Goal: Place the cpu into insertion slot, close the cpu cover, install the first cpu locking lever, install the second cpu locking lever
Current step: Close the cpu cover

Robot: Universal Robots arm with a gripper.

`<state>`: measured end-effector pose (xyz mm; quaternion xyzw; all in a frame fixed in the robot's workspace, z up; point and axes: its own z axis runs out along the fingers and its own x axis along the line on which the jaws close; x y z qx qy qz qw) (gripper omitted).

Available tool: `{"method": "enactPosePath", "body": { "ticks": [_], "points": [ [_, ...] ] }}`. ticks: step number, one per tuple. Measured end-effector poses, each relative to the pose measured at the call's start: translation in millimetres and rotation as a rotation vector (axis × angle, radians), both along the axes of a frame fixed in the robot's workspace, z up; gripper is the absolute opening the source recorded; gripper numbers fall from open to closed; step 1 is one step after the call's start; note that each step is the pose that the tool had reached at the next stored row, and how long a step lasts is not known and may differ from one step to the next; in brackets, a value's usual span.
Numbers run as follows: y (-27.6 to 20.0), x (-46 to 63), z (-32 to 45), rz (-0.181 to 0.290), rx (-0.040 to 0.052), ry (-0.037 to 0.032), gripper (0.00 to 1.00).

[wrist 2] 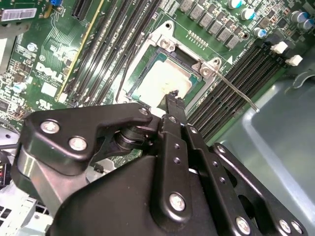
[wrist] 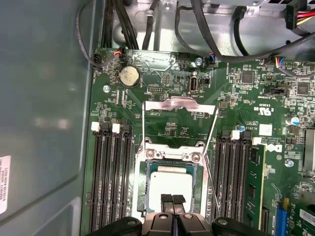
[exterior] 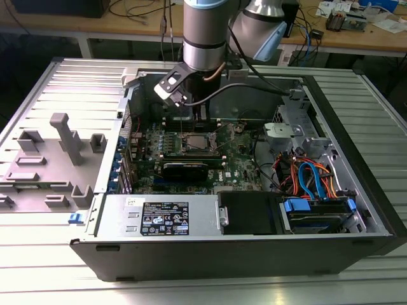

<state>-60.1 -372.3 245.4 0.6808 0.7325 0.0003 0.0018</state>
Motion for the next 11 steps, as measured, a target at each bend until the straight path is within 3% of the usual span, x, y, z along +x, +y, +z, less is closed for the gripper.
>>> {"method": "enactPosePath", "body": {
  "ticks": [11],
  "points": [
    [0.0, 0.0, 17.5, 0.0, 0.0, 0.0, 0.11]
  ]
}}
